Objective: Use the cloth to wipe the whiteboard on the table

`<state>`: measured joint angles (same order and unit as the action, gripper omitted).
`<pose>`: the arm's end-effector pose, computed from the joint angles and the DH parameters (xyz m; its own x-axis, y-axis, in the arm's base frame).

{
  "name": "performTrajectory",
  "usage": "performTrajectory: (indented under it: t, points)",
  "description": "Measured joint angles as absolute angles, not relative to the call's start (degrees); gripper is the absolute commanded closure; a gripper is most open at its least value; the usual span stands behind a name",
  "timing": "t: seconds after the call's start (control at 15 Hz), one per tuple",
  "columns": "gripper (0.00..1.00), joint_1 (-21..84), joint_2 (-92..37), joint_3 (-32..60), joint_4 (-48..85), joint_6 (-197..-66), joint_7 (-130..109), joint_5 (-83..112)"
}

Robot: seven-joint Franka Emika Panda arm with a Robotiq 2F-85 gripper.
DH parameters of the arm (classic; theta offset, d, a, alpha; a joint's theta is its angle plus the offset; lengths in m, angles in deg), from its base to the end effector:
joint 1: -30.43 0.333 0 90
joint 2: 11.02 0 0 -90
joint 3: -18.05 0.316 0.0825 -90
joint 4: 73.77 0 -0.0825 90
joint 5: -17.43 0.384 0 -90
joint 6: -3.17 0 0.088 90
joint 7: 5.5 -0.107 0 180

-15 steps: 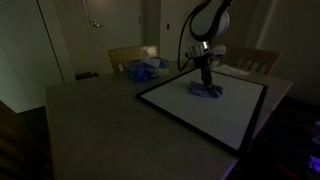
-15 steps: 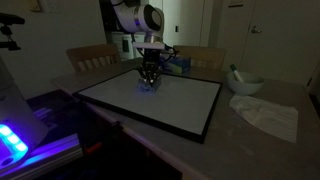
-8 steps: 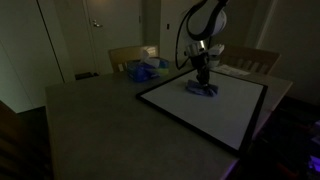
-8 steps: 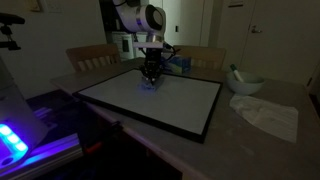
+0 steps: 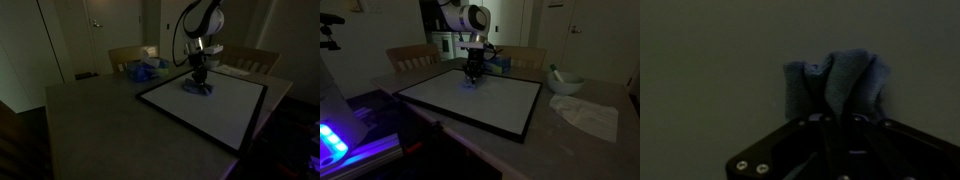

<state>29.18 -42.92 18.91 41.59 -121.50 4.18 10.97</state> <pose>0.5544 -0.0078 0.1468 0.8933 0.2252 -0.3889 0.2392 -0.9709 -0.0126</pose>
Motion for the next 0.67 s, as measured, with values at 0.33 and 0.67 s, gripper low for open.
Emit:
performTrajectory:
  t: [0.33, 0.67]
  points:
    - [0.98, 29.2, -43.5, 18.9, 40.5, -120.1, 6.5, 10.9]
    - [0.98, 29.2, -43.3, 18.9, 40.5, -120.2, 6.3, 10.9]
